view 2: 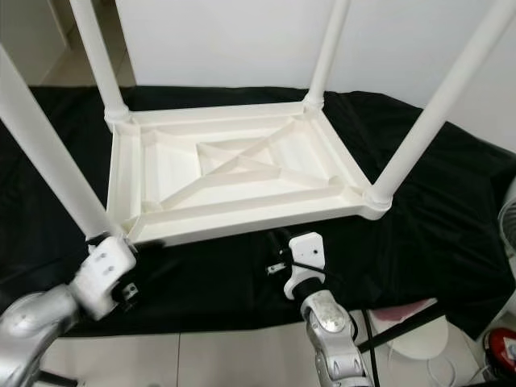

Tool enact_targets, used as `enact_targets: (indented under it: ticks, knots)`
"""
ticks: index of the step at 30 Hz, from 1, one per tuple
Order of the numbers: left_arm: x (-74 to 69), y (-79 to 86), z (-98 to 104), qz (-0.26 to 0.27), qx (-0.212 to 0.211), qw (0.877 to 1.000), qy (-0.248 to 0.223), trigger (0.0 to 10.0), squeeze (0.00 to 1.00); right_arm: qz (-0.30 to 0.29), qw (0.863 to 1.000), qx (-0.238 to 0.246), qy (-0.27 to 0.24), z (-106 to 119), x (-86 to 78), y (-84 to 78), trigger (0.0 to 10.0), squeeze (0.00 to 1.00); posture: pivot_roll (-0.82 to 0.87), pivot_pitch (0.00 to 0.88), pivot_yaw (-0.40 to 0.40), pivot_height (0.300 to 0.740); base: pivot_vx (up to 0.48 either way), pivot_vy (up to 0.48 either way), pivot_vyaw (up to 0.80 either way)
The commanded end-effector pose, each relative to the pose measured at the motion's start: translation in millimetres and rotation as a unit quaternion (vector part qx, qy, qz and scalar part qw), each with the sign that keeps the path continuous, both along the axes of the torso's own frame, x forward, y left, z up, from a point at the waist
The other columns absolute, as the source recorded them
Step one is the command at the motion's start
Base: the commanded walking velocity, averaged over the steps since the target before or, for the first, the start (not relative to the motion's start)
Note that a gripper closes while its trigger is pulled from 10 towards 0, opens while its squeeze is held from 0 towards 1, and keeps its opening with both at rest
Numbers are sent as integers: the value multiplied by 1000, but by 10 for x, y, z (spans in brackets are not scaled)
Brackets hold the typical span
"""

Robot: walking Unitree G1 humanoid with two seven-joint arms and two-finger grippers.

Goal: Building children table

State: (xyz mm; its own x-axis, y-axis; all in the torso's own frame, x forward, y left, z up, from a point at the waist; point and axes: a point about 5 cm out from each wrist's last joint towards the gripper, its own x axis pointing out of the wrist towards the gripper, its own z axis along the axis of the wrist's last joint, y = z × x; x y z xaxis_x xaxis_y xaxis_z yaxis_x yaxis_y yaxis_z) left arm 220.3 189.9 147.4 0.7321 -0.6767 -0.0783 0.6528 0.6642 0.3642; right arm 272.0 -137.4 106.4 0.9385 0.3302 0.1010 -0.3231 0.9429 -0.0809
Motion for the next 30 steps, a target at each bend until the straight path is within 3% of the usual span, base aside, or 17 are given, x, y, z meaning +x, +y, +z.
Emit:
enact_targets:
  ticks: [1, 2, 5, 11, 15, 21, 22, 24, 25, 26, 27, 29, 30]
  knots:
    - [-90, 77, 93, -22, -25, 999, -5, 10000, 0, 7, 1000, -2, 6, -34, 4, 19, 10000, 0, 137, 93, -58, 740, 0, 0, 0]
    - [-90, 77, 93, -22, -25, 999, -5, 10000, 0, 7, 1000, -2, 6, -34, 4, 19, 10000, 0, 137, 93, -58, 740, 0, 0, 0]
    - [-165, 450, 183, 3, -24, 1000, 1, 10000, 0, 17, 1000, -7, 11, -62, 23, 31, 10000, 0, 159, 89, -80, 740, 0, 0, 0]
    - [-186, 658, 238, 26, -8, 1000, 7, 10000, 0, 21, 1000, -10, 13, -75, 38, 35, 10000, 0, 162, 86, -81, 740, 0, 0, 0]
    - [-195, 835, 242, 58, 29, 998, 17, 10000, 0, 20, 1000, -10, 14, -92, 48, 27, 10000, 0, 161, 82, -77, 740, 0, 0, 0]
    - [-107, 998, 235, 103, 71, 992, 19, 10000, 0, 18, 1000, -10, 14, -102, 52, 29, 10000, 0, 155, 76, -69, 740, 0, 0, 0]
    - [40, 1040, 204, 139, 114, 984, 9, 10000, 0, 17, 1000, -9, 15, -109, 52, 37, 10000, 0, 149, 73, -63, 740, 0, 0, 0]
    - [40, 1040, 204, 139, 114, 984, 9, 10000, 0, 17, 1000, -9, 15, -109, 52, 37, 10000, 0, 149, 73, -63, 740, 0, 0, 0]
    - [203, 1019, 182, 166, 143, 976, -7, 10000, 0, 11, 1000, -11, 15, -122, 54, 36, 10000, 0, 145, 71, -59, 740, 0, 0, 0]
    - [354, 956, 178, 181, 147, 972, -20, 10000, 0, 3, 1000, -9, 15, -128, 63, 28, 10000, 0, 139, 68, -56, 740, 0, 0, 0]
    - [354, 956, 178, 181, 147, 972, -20, 10000, 0, 3, 1000, -9, 15, -128, 63, 28, 10000, 0, 139, 68, -56, 740, 0, 0, 0]
    - [568, 776, 218, 192, 122, 973, -40, 10000, 0, -27, 999, -14, 14, -121, 118, -27, 10000, 0, 129, 62, -53, 740, 0, 0, 0]
    - [591, 749, 219, 190, 117, 974, -40, 10000, 0, -34, 999, -18, 14, -120, 133, -43, 10000, 0, 129, 62, -53, 740, 0, 0, 0]
